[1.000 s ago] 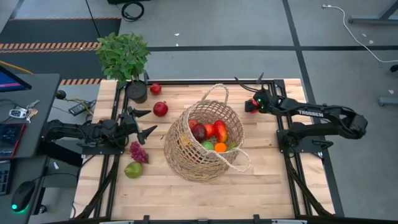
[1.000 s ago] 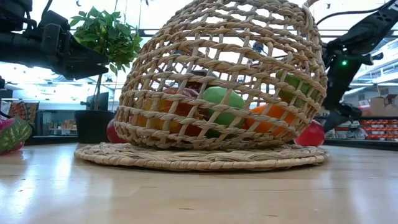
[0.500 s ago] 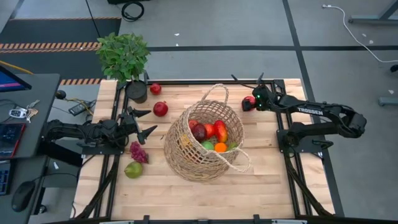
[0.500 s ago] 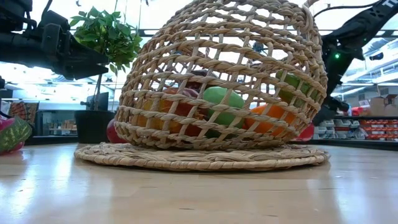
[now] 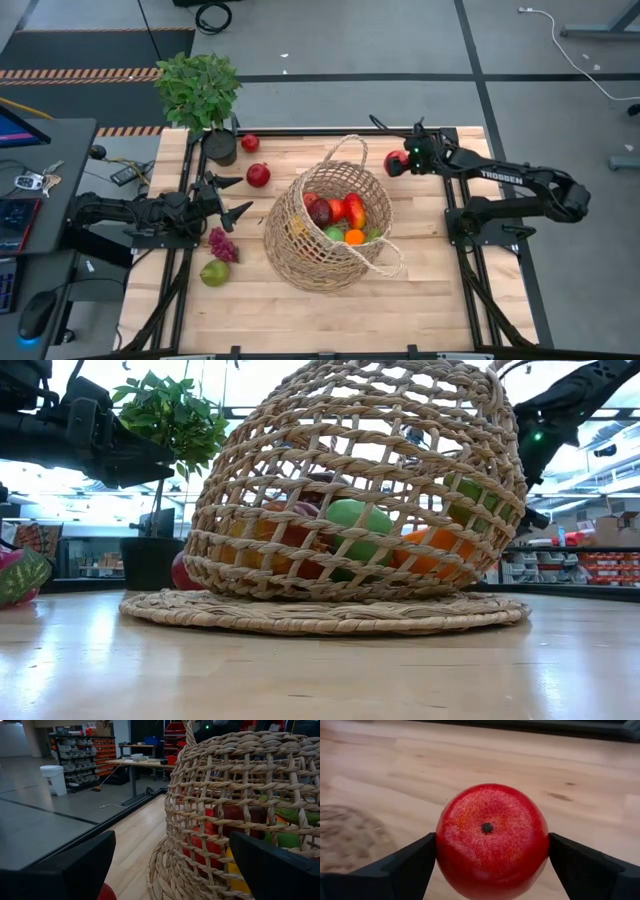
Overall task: Build produce basket
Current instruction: Put the red apple into the brown basket
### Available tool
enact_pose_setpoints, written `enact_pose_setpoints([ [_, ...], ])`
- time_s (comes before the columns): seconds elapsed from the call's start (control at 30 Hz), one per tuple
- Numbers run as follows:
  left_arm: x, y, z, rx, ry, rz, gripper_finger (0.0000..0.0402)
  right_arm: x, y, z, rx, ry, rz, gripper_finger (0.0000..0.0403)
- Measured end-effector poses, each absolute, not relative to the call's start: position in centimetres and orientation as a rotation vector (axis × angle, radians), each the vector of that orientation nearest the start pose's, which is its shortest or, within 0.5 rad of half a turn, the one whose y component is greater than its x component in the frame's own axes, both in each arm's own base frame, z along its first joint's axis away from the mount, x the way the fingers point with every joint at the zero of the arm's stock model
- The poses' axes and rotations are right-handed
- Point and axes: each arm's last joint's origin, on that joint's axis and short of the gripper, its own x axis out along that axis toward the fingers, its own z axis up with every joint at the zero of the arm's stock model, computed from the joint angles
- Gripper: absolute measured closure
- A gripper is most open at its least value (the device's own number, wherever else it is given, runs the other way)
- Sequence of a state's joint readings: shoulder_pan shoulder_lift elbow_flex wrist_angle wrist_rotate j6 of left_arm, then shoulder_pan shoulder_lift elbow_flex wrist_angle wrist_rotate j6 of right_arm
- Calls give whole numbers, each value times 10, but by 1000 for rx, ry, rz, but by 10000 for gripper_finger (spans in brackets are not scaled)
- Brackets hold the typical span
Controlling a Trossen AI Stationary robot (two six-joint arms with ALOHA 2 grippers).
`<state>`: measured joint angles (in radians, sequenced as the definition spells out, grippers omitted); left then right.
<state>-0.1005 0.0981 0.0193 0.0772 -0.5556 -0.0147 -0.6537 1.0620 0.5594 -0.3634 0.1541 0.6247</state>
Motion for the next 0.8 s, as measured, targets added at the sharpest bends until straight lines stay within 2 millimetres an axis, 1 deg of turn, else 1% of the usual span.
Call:
enact_pose_setpoints([
  [0.13, 100, 5, 170, -14, -2, 455, 4, 153, -118, 203, 798, 567, -942, 31],
  [0.3, 100, 5, 170, -14, -2, 455, 4, 148, -111, 218, 840, 479, -844, 34],
  [0.43, 100, 5, 170, -14, -2, 455, 4, 144, -105, 238, 865, 318, -733, 34],
  [0.67, 100, 5, 170, -14, -2, 455, 4, 137, -95, 283, 847, -39, -477, 34],
  [0.8, 100, 5, 170, -14, -2, 455, 4, 136, -91, 302, 836, -172, -308, 34],
])
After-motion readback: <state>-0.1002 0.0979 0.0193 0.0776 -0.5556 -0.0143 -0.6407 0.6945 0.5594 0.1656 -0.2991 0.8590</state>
